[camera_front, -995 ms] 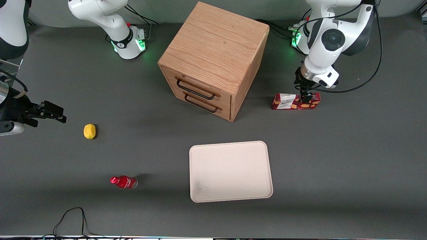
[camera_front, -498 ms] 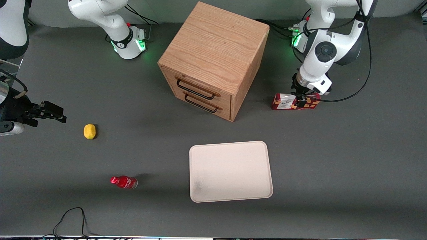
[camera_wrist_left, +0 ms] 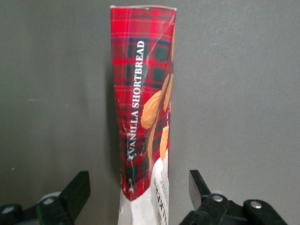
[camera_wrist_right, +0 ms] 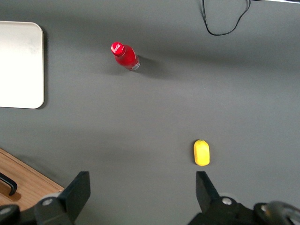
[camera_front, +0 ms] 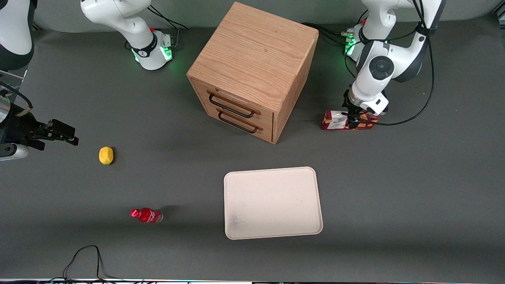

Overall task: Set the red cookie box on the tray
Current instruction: 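Lift the cookie box with the left gripper off the table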

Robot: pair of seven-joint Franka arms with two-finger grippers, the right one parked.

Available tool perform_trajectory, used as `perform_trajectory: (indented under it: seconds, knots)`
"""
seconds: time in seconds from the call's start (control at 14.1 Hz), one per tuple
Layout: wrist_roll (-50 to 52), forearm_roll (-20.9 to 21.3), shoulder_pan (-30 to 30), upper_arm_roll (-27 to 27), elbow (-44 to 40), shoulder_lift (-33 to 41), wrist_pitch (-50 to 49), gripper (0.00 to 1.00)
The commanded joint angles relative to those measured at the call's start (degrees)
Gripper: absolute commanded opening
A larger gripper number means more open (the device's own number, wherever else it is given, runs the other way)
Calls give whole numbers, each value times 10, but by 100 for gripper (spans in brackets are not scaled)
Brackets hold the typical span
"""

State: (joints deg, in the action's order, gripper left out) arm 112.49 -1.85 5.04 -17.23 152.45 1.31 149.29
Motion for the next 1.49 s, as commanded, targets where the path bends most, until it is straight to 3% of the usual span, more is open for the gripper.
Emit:
perform_trajectory:
  seconds: [0.0,0.07,0.21,0.71,1.0,1.42]
  knots:
    - [16,18,-6,0,4,-1,4,38]
    - [16,18,-6,0,4,-1,2,21]
    - [16,17,-6,1,3,-1,1,1]
    - [15,17,-7,6,-22,12,-42,0]
    - [8,18,-8,24,-131,33,-215,0]
    - [-17,33,-8,48,-359,44,-488,0]
